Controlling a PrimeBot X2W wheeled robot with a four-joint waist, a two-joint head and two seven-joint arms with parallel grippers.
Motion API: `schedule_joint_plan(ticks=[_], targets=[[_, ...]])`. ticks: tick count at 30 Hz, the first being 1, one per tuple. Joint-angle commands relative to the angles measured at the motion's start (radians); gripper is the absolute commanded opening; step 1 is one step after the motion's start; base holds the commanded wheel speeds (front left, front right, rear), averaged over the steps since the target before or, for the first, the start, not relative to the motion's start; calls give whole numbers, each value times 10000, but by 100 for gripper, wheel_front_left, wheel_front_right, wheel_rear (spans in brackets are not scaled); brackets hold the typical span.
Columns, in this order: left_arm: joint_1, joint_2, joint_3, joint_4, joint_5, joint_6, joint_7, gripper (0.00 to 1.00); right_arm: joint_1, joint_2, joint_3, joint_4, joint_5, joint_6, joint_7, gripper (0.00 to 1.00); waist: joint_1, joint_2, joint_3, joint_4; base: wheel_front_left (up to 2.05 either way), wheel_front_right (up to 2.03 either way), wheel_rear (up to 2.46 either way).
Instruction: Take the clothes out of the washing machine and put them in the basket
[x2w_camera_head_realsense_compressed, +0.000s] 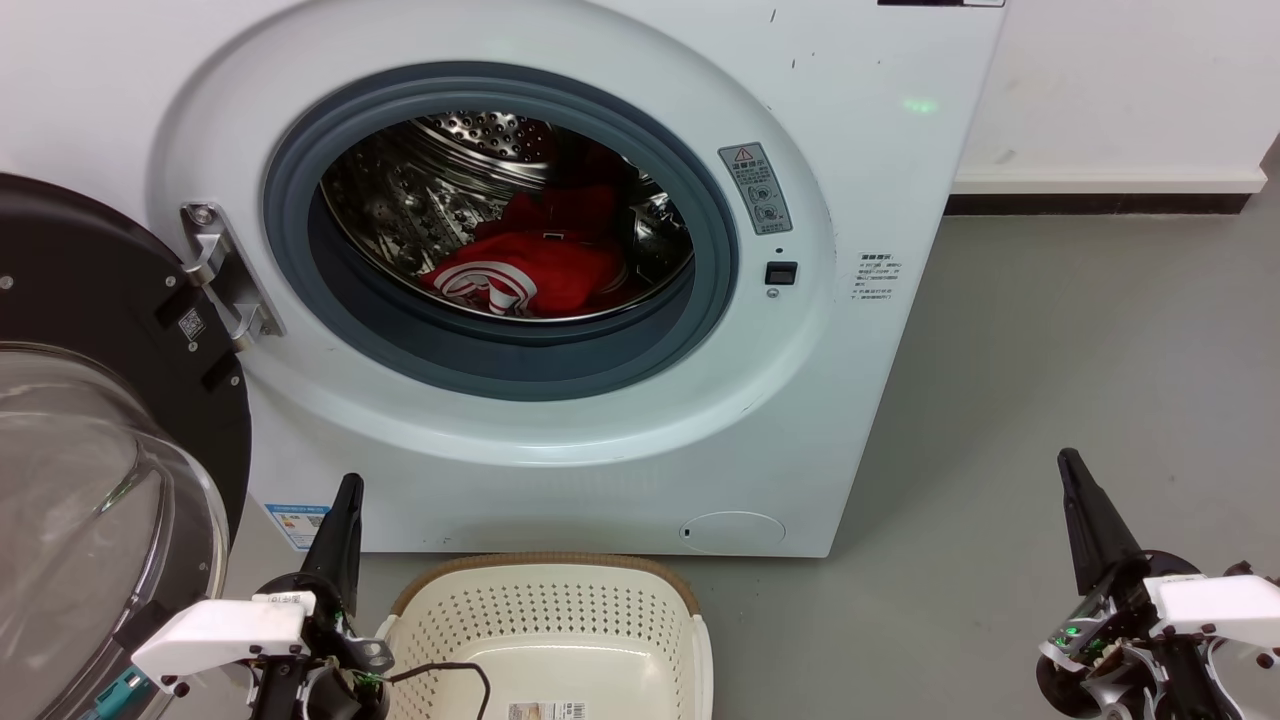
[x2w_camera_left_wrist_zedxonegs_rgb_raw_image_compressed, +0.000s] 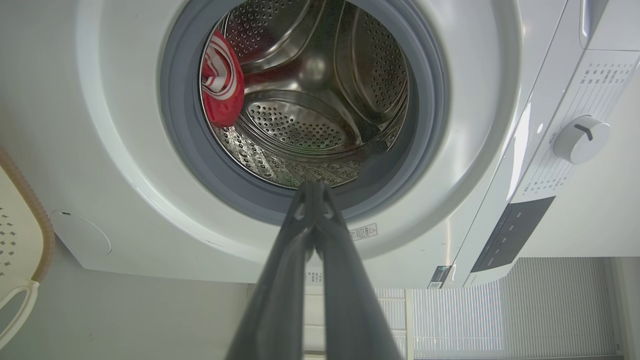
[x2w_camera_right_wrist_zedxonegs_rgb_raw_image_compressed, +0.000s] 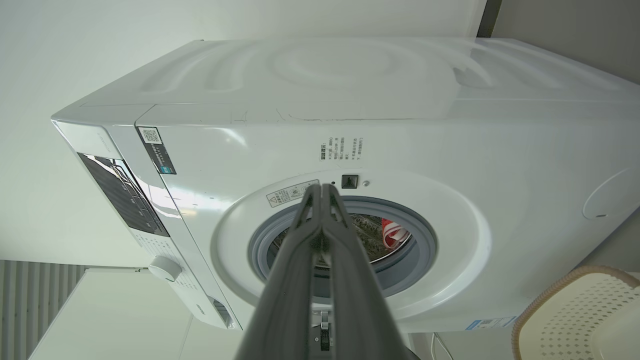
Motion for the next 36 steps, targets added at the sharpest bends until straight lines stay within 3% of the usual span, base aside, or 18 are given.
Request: schedule_joint_plan(ticks=[1, 25, 26, 36], targets=[[-79, -20, 26, 3, 15, -23, 19, 0, -124, 32, 0, 16, -51, 0, 9, 0, 0, -1, 0, 0, 0, 0, 0], [-79, -20, 24, 2, 13, -23, 16, 0, -124, 33, 2, 15, -48, 0, 6, 0, 0, -1, 0, 0, 0, 0, 0], [3, 0, -2, 14, 1, 2, -4, 100, 3, 0, 2, 11, 0, 0, -5, 100, 0, -1, 1, 0, 0, 0, 0], [268, -21, -75, -43, 566, 4, -409, 100, 295, 7, 51, 119, -428, 0, -394, 100, 0, -1, 11, 2, 0, 0, 0]])
